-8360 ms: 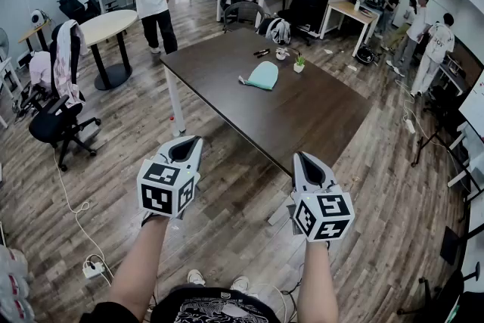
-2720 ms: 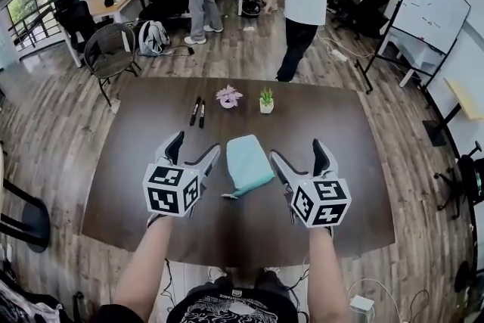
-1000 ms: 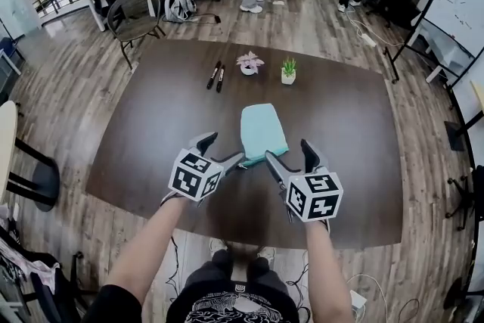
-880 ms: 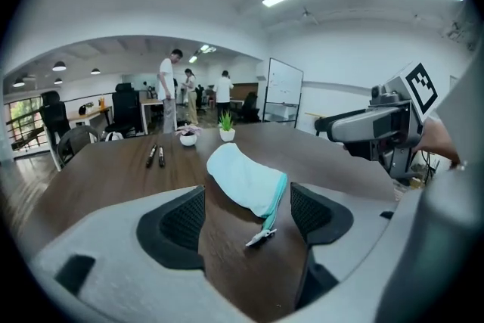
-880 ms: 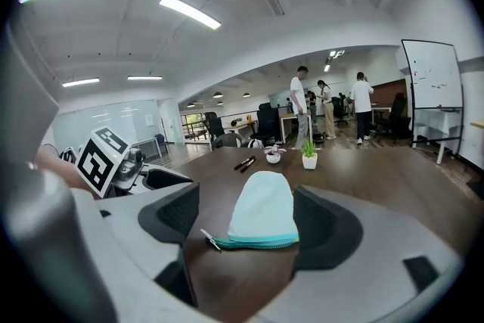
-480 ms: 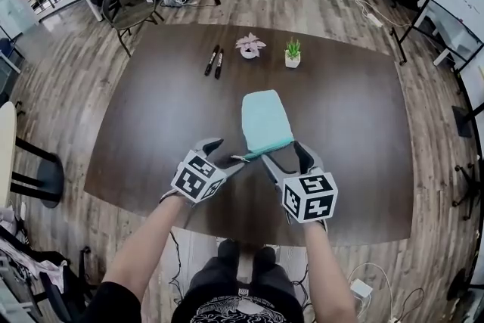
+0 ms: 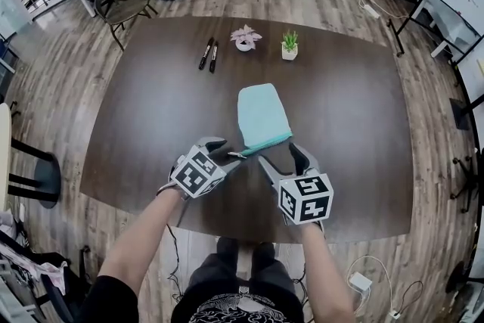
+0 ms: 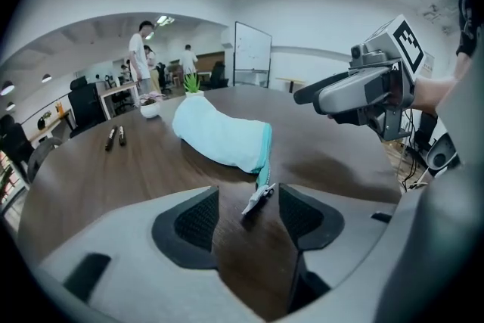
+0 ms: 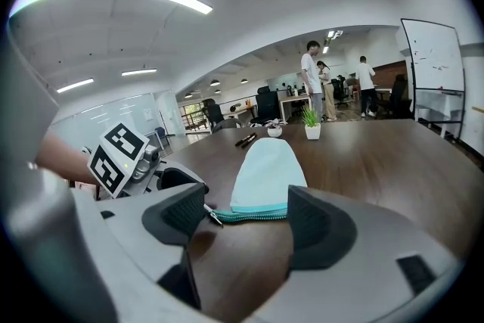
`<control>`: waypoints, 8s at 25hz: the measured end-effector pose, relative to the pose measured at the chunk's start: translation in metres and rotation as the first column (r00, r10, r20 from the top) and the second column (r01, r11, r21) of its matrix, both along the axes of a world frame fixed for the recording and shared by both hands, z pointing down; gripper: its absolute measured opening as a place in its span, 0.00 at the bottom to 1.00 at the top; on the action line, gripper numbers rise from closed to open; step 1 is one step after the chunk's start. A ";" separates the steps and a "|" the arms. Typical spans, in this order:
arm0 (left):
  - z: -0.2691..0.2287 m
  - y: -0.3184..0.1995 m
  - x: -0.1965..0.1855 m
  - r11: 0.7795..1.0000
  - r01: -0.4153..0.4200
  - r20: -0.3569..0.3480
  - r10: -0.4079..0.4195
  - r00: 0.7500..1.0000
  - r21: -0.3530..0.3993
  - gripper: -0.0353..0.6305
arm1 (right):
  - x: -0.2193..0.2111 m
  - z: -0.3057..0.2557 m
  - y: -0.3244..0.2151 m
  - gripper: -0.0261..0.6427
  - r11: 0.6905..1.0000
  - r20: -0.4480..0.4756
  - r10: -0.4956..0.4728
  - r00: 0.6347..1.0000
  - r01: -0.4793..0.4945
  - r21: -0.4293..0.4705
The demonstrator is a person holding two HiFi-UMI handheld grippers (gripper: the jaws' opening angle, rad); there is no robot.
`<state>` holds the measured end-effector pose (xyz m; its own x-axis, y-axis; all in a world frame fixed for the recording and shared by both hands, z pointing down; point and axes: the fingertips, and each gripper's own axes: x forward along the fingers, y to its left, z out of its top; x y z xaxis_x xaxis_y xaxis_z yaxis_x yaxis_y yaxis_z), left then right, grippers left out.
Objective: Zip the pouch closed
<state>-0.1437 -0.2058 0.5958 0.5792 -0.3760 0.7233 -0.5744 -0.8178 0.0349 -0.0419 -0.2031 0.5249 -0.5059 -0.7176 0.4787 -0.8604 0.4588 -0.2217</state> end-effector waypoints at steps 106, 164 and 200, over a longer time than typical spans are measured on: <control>-0.087 0.009 0.035 0.973 0.052 -0.462 -0.153 0.873 -0.225 0.09 | -0.042 -0.012 0.010 0.05 0.985 0.347 -0.138 0.928 0.164 -0.046; -0.061 -0.003 -0.008 0.948 0.252 -0.395 -0.311 0.864 -0.194 0.09 | -0.022 0.035 -0.002 0.05 0.991 0.097 -0.097 0.990 0.106 -0.085; -0.045 -0.016 -0.049 0.905 0.393 -0.316 -0.426 0.848 -0.165 0.09 | 0.014 0.045 0.001 0.05 0.995 0.017 -0.028 0.999 0.029 -0.097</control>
<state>-0.1925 -0.2220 0.5511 0.6007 -0.5754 0.5550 -0.7960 -0.4948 0.3486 -0.0280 -0.2022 0.5703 -0.5335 -0.6529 0.5377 -0.8434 0.4588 -0.2796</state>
